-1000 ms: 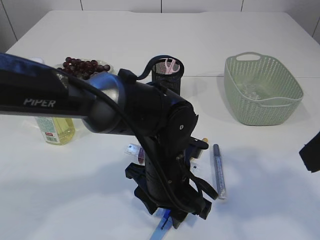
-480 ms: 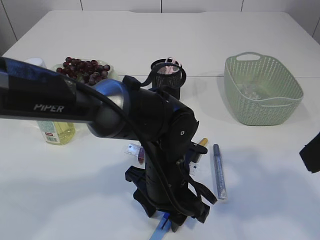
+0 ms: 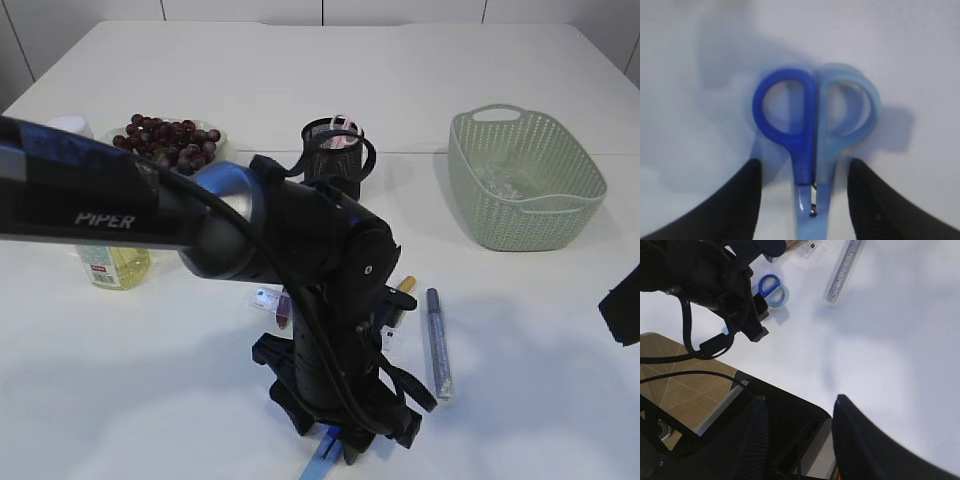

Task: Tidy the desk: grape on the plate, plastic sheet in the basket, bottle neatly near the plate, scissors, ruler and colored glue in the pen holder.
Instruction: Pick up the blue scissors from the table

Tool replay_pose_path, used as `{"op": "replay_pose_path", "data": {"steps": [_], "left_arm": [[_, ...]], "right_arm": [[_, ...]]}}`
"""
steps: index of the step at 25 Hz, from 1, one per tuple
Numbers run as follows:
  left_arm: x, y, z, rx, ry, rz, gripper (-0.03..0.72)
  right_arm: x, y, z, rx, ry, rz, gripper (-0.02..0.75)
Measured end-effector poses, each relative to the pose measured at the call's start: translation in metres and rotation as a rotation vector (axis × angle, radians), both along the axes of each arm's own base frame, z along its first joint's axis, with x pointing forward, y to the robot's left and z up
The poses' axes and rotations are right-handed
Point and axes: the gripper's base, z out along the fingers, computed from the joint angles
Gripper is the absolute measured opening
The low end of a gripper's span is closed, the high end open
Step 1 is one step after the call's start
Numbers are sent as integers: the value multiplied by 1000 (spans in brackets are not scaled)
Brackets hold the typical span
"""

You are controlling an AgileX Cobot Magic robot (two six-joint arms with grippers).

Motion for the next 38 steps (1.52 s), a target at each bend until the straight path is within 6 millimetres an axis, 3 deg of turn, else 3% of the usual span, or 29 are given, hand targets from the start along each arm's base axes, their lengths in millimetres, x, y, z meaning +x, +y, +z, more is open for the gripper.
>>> {"op": "replay_pose_path", "data": {"steps": [7,26,38], "left_arm": [[-5,-5,-2,4,-3,-22,392],[-4,-6,-3,2,-11,-25,173],[-4,-6,-3,2,-11,-25,162]], "right_arm": [[0,0,0,0,0,0,349],[0,0,0,0,0,0,349],[0,0,0,0,0,0,349]]}}
